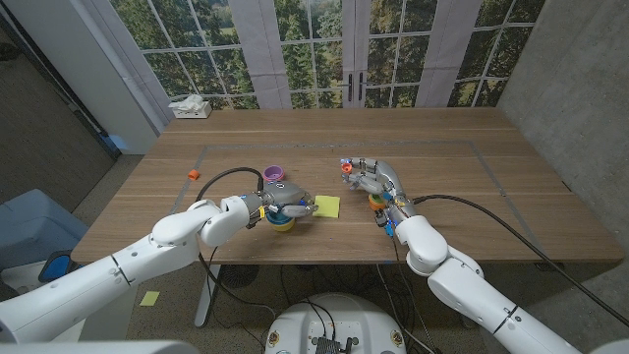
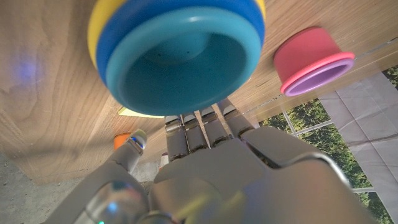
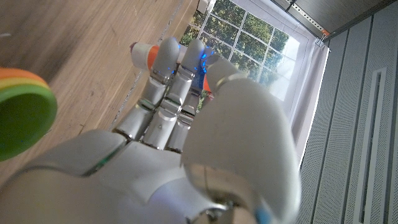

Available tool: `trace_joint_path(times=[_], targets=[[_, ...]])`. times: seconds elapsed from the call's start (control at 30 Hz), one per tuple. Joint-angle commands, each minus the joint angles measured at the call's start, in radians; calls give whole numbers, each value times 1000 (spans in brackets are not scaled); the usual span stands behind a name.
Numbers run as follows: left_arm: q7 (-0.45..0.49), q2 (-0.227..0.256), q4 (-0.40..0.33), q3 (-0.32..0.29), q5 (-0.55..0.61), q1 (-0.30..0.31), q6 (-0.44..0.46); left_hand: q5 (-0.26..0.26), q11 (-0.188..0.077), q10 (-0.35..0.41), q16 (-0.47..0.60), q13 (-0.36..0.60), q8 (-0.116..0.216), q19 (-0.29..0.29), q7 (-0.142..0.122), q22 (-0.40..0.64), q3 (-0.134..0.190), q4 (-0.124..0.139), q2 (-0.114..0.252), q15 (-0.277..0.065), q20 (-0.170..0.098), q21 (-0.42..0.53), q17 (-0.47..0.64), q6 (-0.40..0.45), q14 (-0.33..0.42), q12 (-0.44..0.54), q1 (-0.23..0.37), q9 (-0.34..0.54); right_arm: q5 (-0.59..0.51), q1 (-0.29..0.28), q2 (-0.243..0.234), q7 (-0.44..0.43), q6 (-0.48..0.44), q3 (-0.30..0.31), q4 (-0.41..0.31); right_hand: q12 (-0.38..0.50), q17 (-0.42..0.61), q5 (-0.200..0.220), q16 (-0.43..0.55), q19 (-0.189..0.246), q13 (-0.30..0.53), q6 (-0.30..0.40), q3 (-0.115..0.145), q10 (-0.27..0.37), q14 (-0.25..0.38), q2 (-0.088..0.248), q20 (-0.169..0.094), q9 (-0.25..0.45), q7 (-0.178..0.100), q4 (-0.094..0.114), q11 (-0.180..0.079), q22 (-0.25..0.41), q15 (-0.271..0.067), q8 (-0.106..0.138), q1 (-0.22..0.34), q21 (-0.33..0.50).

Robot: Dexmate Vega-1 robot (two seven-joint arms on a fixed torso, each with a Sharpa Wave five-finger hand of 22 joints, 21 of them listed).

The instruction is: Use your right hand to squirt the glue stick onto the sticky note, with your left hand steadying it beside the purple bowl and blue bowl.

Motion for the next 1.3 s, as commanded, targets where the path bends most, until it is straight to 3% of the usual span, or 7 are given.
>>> trace_joint_path(times=[0.03, 0.2, 0.4, 0.73, 0.93, 1.13, 1.3], targets=[[273, -11, 99, -36, -65, 16, -204, 1, 4, 92, 15, 4, 29, 37, 21, 6, 8, -24, 6, -88, -2, 16, 3, 78, 71, 25, 12, 10, 15, 17, 5, 9, -2, -3, 20, 7, 2, 5, 2, 11, 6, 110, 6, 26, -4, 2, -108, 2, 102, -1, 22, 1, -38, 0, -1, -2], [357, -21, 125, -40, -34, 21, -257, -1, 13, 138, 23, 8, 37, 53, 32, 9, 11, -42, 5, -98, -4, 23, 6, 120, 121, 33, 16, 12, 21, 25, 6, 15, -1, -5, 29, 7, 3, 6, 1, 12, 7, 111, 8, 26, -4, 2, -108, 2, 100, 0, 20, 2, -37, -1, -2, -2], [289, -26, 114, -40, -38, 18, -216, -2, 7, 138, 22, 9, 34, 59, 28, 9, 9, -50, -1, -97, -5, 26, 6, 120, 128, 30, 16, 13, 20, 31, 8, 14, -1, -6, 34, 6, 5, 6, 2, 12, 7, 111, 9, 26, -4, 2, -108, 5, 99, 1, 19, 2, -37, -2, -3, -2], [180, -36, 120, -22, -52, -19, -182, -2, -4, 156, 22, 9, 28, 125, 23, 13, 11, -66, -2, -94, -5, 55, 5, 129, 167, 23, 16, 14, 23, 40, 13, 10, -6, -6, 41, 4, 5, 7, 1, 12, 7, 112, 11, 26, -4, 0, -108, 5, 100, 0, 18, 2, -38, -4, -3, -3], [132, -36, 127, -10, -63, -42, -185, -2, -6, 111, 1, 6, 10, 109, 14, 13, 15, -82, -6, -92, -14, 49, 1, 102, 138, -3, 18, 11, 28, 48, 16, 13, -3, -6, 49, 4, 5, 7, 1, 13, 7, 113, 12, 25, -4, 0, -107, 6, 100, 1, 19, 2, -38, -6, -4, -2], [98, -38, 139, 0, -77, -59, -192, -2, -3, 131, 3, 4, 11, 124, 10, 12, 16, -90, -9, -90, -22, 55, -1, 112, 155, 1, 18, 9, 30, 56, 20, 16, -4, -10, 57, 4, 6, 8, 1, 13, 7, 115, 13, 26, -2, 0, -107, 6, 101, 1, 18, 2, -37, -7, -6, -2], [89, -39, 153, 8, -78, -73, -210, -2, -12, 114, -17, -1, 5, 67, 14, 10, 16, -96, -11, -104, -26, 31, 0, 115, 105, -12, 10, 6, 30, 63, 23, 16, -9, -13, 59, 4, 6, 8, 1, 13, 7, 115, 14, 28, -2, 0, -108, 7, 100, 1, 21, 2, -38, -8, -6, -3]])
